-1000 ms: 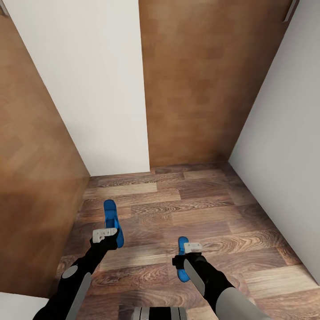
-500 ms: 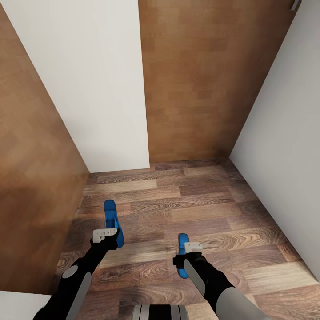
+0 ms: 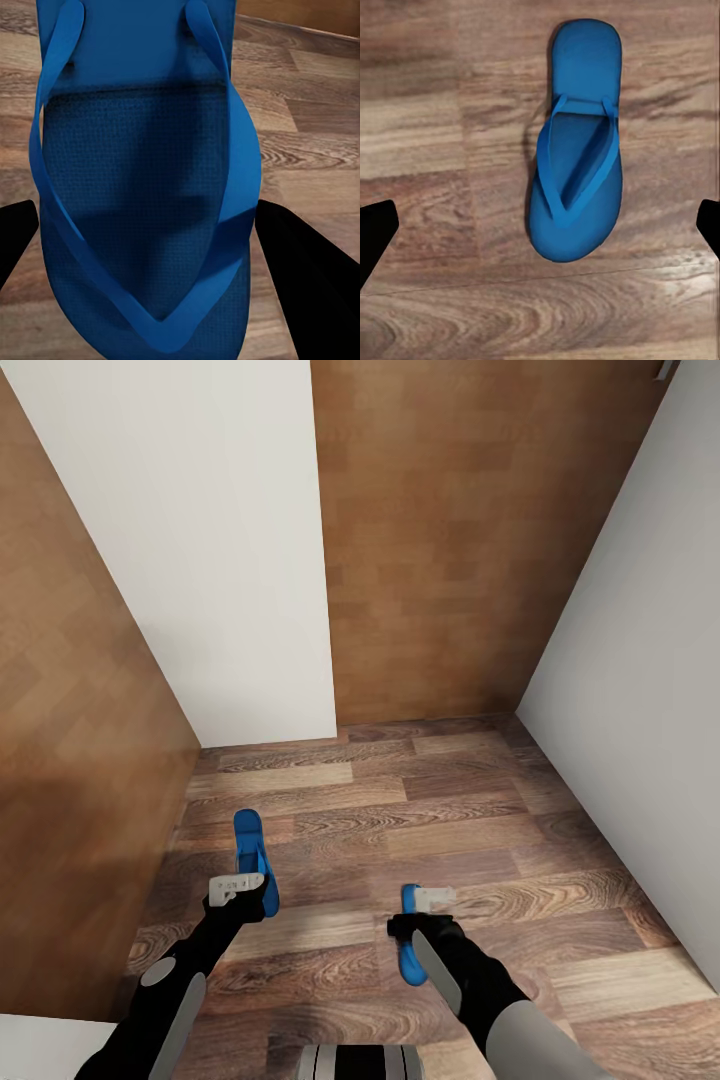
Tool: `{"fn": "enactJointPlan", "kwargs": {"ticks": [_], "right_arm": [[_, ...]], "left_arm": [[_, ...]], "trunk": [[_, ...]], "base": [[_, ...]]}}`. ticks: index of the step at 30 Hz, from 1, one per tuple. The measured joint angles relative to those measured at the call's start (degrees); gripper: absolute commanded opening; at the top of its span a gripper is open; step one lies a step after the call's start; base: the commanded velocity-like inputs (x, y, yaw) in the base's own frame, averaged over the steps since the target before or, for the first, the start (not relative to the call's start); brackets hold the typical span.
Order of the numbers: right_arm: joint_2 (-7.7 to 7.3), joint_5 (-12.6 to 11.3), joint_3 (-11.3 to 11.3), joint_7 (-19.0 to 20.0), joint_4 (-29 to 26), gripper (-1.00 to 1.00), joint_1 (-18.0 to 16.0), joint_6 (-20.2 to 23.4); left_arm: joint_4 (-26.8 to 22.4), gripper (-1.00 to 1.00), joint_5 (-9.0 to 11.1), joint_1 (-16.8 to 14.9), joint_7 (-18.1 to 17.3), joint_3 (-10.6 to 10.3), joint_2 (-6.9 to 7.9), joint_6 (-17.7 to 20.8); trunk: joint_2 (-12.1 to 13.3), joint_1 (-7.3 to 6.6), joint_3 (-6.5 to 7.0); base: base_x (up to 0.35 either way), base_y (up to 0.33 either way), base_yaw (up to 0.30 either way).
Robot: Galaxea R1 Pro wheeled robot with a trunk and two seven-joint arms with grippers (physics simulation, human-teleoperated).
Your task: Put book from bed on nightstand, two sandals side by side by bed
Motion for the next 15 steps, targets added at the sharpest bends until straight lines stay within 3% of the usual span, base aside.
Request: {"fn": "enactJointPlan", "kwargs": {"ticks": [11,15], "right_arm": [[-0.04,0.09,0.02,-2.77,-3.51,1.00,-0.01,-0.20],[-0.04,0.07,0.01,-2.76,-3.41,1.00,0.00,-0.20]], "left_arm": [[0.00,-1.00,0.01,0.00,-0.03,0.00,0.00,0.00],[0.07,-1.00,-0.01,0.00,-0.02,0.00,0.00,0.00]], "trunk": [[0.00,0.00,0.00],[-0.05,0.11,-0.88]], "base": [[0.000,0.000,0.000],[0.000,0.000,0.000]]}}
